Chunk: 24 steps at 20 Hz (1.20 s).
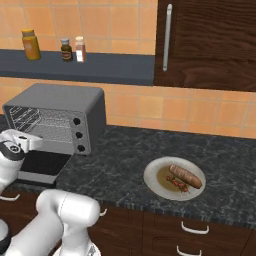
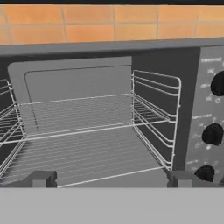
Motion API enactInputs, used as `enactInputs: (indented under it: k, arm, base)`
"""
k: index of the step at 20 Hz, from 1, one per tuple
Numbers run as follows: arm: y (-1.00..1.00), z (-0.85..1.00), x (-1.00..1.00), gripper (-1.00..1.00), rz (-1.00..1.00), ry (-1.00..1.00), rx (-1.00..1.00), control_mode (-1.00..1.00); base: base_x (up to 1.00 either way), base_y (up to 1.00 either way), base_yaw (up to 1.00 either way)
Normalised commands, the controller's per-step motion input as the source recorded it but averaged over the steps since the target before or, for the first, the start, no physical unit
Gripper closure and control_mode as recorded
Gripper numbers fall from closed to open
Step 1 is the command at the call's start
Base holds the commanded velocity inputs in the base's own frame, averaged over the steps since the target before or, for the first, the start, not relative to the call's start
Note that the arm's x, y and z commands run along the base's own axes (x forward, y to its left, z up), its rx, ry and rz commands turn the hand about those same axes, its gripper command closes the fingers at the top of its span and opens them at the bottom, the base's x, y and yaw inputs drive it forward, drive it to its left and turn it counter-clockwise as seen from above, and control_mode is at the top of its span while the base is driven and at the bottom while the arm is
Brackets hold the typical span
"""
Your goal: Pick up the kebab skewer and baguette bread, and place them inside the toaster oven. Close the toaster oven door and start by setting the timer.
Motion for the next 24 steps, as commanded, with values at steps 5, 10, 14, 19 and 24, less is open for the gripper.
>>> enactInputs:
  k: [5, 10, 14, 19, 24]
  arm:
    - [0.31, -0.07, 0.48, -1.0, 0.0, -0.01, -0.09, -1.0]
    - [0.11, -0.29, 0.33, -1.0, 0.0, 0.0, -0.05, -1.0]
    - [0.02, -0.24, 0.46, -1.0, 0.0, 0.02, 0.0, -1.0]
    - [0.0, -0.27, 0.44, -1.0, 0.0, 0.1, 0.0, -1.0]
    - [0.0, -0.38, 0.23, -1.0, 0.0, 0.0, 0.0, -1.0]
  base:
    - [0.0, 0.0, 0.0]
    - [0.0, 0.0, 0.0]
    - [0.0, 0.0, 0.0]
    - [0.0, 0.0, 0.0]
    - [0.0, 0.0, 0.0]
